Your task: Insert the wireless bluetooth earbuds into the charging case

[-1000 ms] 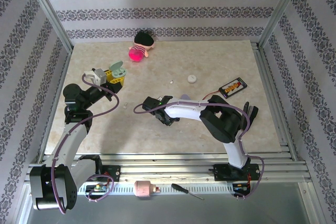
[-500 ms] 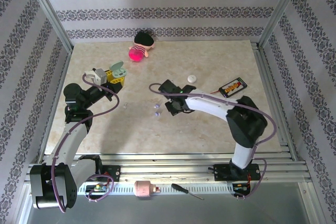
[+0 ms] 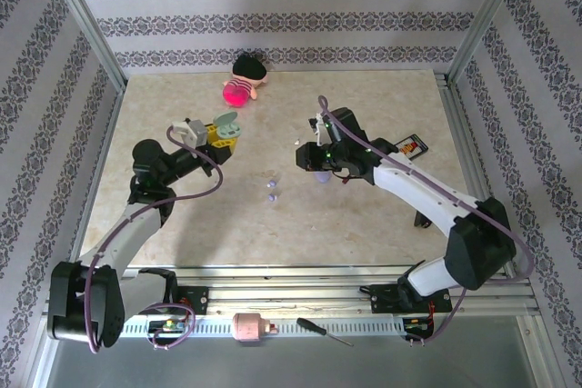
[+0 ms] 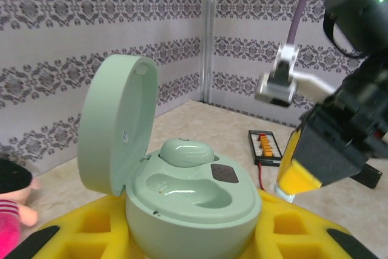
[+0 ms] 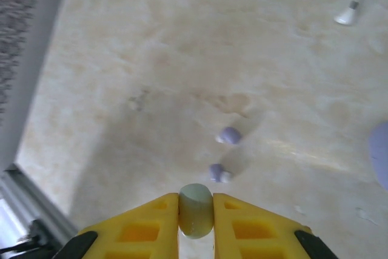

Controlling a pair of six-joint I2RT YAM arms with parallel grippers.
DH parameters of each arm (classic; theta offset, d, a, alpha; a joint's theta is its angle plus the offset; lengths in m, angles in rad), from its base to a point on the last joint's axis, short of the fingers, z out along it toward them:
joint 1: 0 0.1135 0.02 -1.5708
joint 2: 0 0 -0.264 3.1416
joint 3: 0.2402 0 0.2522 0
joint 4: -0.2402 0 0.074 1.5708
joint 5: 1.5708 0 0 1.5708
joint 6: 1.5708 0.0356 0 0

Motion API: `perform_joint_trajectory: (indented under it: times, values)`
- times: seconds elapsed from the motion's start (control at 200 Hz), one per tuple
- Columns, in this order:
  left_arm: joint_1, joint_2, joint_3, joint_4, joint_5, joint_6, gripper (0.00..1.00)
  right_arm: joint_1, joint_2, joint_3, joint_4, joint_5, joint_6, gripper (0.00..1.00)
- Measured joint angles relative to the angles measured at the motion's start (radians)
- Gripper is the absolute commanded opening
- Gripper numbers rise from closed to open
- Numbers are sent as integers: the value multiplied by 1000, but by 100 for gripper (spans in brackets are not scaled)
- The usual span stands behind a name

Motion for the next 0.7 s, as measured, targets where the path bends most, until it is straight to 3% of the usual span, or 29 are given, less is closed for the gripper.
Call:
perform_joint_trajectory:
  times: [0.245, 0.7]
  values:
    - [-95, 64, 11, 40, -82, 45, 27, 0, -43, 92, 40, -94, 18, 17]
    - [-203, 174, 54, 133, -137, 56, 27, 53, 1, 297, 68, -138, 10, 17]
